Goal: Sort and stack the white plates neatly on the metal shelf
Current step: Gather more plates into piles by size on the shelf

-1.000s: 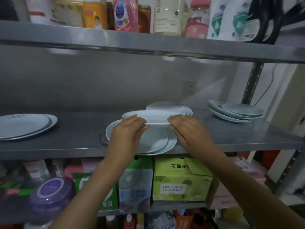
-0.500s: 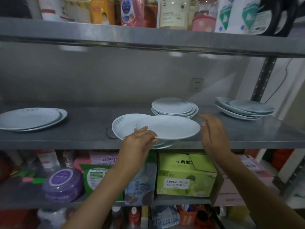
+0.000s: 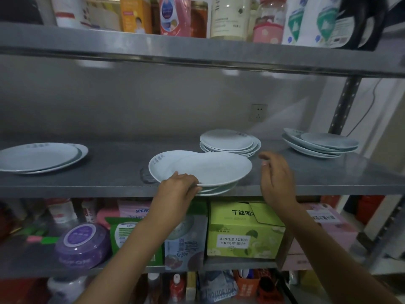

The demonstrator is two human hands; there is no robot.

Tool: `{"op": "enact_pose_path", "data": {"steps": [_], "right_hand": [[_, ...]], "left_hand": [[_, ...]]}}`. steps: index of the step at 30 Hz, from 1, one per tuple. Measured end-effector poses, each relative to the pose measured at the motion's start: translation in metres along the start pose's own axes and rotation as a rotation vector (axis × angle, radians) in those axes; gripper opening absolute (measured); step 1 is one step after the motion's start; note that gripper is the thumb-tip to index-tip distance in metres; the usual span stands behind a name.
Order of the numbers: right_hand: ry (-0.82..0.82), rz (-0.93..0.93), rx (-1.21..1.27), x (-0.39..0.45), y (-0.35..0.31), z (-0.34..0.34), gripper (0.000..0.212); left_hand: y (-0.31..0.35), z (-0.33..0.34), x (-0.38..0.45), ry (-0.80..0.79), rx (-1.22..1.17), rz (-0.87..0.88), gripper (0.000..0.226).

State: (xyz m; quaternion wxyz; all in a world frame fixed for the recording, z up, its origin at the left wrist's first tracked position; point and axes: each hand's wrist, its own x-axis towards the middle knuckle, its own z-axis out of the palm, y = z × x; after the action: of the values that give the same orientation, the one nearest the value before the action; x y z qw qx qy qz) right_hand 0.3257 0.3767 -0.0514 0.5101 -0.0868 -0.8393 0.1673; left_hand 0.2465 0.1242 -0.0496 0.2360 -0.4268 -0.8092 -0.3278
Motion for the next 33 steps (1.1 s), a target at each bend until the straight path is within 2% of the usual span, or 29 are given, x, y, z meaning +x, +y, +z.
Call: {"op": "enact_pose_path", "data": {"steps": [9,14,26,33], "right_hand": [[-0.042,0.005,-0.010,-0.001,-0.005,0.007,0.031],[-0.043,0.010,-0.010,0.002,-0.010,0.011,0.030],[-0.064,-0.084,-0.060,0.035,-0.037,0.030,0.022],[-0.300,-0.007,-0.099,0.074,-0.047,0.060,0.021]], "left_hand": [[-0.001,-0.016,0.002,-0.135,0.019,-0.162,0.024],[0.005,-0.017,0.004,-0.112,0.083,-0.124,0.031],[0.001,-0.018,0.047,-0.055,0.000,-0.052,0.039],[-0.030,-0.031,0.057,-0.017,-0.064,-0.043,0.041]]}}
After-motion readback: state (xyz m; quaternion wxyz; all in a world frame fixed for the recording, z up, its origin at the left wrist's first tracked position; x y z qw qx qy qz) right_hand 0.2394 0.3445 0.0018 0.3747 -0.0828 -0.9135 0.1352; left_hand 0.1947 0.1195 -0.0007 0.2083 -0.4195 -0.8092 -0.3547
